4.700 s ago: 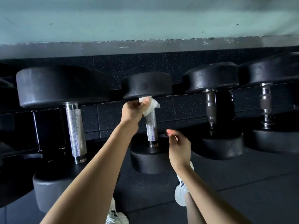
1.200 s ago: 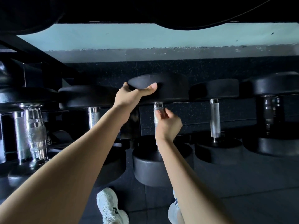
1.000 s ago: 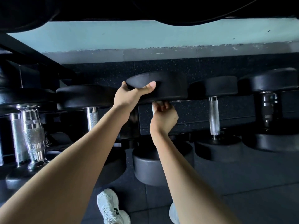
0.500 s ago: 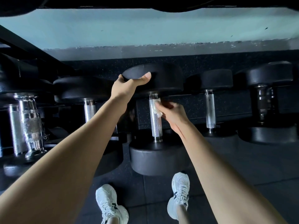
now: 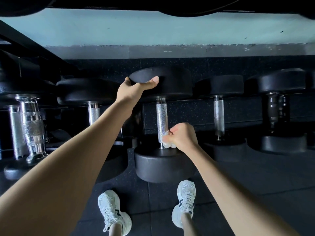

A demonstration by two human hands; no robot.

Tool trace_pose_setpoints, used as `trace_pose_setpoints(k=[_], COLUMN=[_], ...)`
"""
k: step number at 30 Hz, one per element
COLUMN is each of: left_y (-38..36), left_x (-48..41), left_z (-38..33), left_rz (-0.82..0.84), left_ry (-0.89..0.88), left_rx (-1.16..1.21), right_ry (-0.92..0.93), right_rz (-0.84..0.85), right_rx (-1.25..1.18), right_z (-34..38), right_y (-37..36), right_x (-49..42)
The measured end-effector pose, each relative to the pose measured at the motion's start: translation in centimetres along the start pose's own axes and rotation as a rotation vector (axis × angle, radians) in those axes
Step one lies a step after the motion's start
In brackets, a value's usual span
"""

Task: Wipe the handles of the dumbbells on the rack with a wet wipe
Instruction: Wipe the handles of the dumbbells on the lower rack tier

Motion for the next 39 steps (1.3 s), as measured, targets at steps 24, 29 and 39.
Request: trace_pose_setpoints(k=[24, 29, 39], left_y=[1.2, 2.5, -1.8], left_x=[2.5, 8.4, 6.1], left_z=[0.3, 4.3, 8.9], left_rz=[-0.229, -0.328, -0.184], left_ry=[-0.163, -0.257, -0.139], left_rx=[-0.272, -0.276, -0.047], right_ry=[-0.235, -0.101, -0.035], right_rz=[-0.208, -0.517, -0.255], right_rx=[0.14, 0.112, -0.324], right_z=[2.8, 3.9, 3.9], right_y=[0.6, 2.4, 0.3], right_x=[2.0, 3.7, 2.2])
Point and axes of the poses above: each hand's wrist, its own x-axis away from the middle knuckle, its own y-axis out of the back of the hand, z = x × y, the point moved 5 cm from there along -x, towards the middle knuckle
